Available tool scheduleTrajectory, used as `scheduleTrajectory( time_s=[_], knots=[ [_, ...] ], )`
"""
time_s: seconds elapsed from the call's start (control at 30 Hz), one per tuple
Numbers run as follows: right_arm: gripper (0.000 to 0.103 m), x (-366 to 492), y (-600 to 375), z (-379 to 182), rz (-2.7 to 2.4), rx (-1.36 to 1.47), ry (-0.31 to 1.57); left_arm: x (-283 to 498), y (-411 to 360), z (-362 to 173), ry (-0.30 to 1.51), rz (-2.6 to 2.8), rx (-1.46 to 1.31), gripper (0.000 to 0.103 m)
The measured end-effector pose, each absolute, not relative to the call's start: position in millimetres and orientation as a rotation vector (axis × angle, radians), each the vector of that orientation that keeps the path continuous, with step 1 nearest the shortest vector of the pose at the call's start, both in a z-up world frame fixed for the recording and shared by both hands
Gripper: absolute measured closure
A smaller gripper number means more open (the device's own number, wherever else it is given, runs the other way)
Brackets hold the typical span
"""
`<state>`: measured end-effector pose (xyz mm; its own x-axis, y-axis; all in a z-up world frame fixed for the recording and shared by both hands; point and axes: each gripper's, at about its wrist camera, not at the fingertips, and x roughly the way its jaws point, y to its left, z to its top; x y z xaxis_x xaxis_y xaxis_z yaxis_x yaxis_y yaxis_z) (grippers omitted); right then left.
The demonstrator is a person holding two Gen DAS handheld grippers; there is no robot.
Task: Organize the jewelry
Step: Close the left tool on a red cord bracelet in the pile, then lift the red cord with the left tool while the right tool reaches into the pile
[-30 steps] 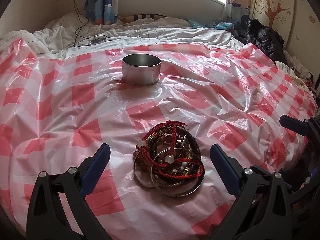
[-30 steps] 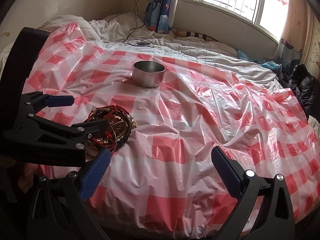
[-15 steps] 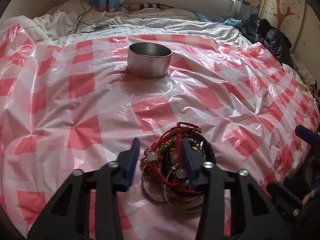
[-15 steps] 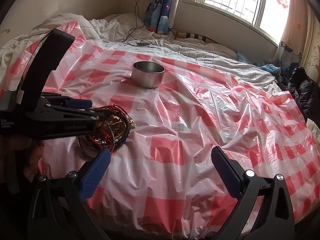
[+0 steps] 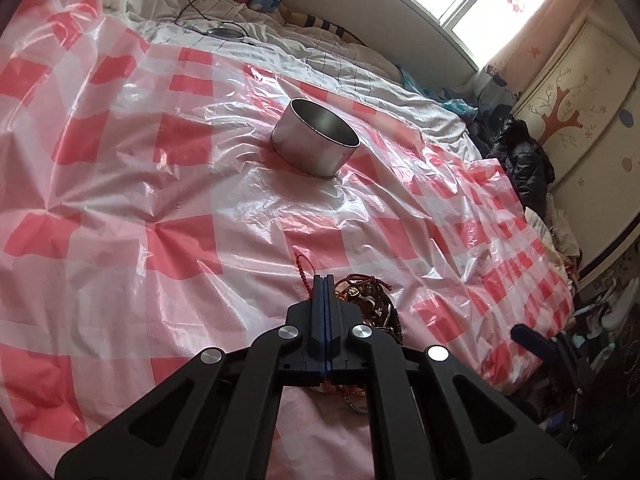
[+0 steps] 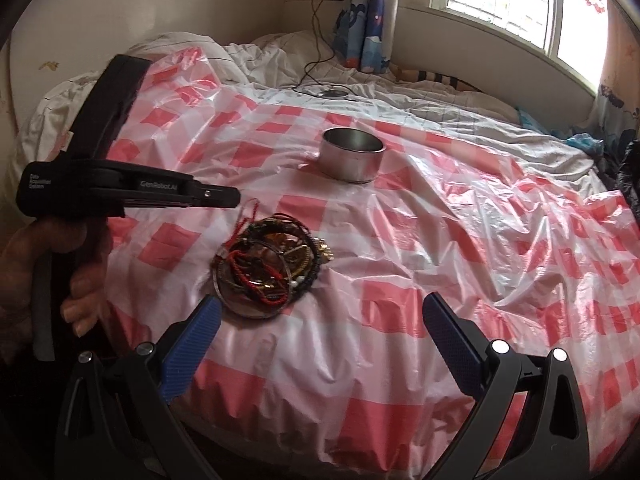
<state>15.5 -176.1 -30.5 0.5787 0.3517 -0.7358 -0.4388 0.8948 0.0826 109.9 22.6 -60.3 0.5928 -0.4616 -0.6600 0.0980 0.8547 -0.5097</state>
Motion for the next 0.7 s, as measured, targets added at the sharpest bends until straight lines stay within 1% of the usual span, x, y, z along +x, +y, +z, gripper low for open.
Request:
scheduleTrajectory(
  time_s=[0.13, 0.17, 0.2, 0.23, 0.27, 0.3, 0.33, 0.43, 0.47, 0.5, 0.53, 0.57, 0.6, 0.7],
  knots=[
    [0.006, 32.2, -178.5, -41.1, 0.574, 0.068, 0.913, 110.1, 26.1, -69.2, 0.928, -0.363, -0.497, 0.102],
    [0.006, 34.2, -178.5, -43.5, 0.578, 0.090, 0.928, 111.2, 25.0, -71.6, 0.944, -0.366, -0.502, 0.096],
    [0.006, 35.9, -179.3, -45.2, 0.578, 0.108, 0.937, 111.3, 24.6, -73.2, 0.951, -0.359, -0.501, 0.081],
    [0.006, 36.3, -180.0, -45.5, 0.579, 0.121, 0.939, 111.0, 24.8, -73.9, 0.953, -0.345, -0.500, 0.068],
    [0.006, 36.0, -180.3, -45.0, 0.580, 0.129, 0.937, 111.4, 25.0, -73.1, 0.944, -0.331, -0.504, 0.045],
    [0.006, 35.8, -180.5, -44.8, 0.579, 0.135, 0.936, 111.7, 24.6, -71.2, 0.923, -0.319, -0.510, 0.037],
    [0.006, 35.9, -180.6, -45.1, 0.578, 0.140, 0.938, 112.9, 22.8, -69.9, 0.916, -0.317, -0.506, 0.036],
    [0.006, 37.3, -181.4, -46.8, 0.583, 0.154, 0.947, 118.7, 12.0, -74.1, 0.950, -0.343, -0.491, 0.036],
    [0.006, 38.0, -182.3, -46.4, 0.584, 0.157, 0.948, 120.5, 7.6, -76.4, 0.965, -0.354, -0.474, 0.043],
    [0.006, 38.9, -182.8, -46.0, 0.583, 0.161, 0.946, 121.3, 2.4, -77.5, 0.971, -0.348, -0.437, 0.074],
    [0.006, 40.8, -184.2, -46.5, 0.582, 0.167, 0.942, 121.9, -0.3, -78.1, 0.981, -0.350, -0.414, 0.089],
    [0.006, 42.2, -185.9, -45.9, 0.584, 0.179, 0.937, 121.0, -0.3, -77.2, 0.976, -0.363, -0.420, 0.094],
    [0.006, 43.9, -188.1, -44.7, 0.589, 0.194, 0.930, 119.2, 0.2, -74.3, 0.962, -0.358, -0.409, 0.096],
    [0.006, 55.7, -190.2, -41.1, 0.611, 0.203, 0.901, 110.6, 8.5, -60.4, 0.896, -0.364, -0.411, 0.096]
  ],
)
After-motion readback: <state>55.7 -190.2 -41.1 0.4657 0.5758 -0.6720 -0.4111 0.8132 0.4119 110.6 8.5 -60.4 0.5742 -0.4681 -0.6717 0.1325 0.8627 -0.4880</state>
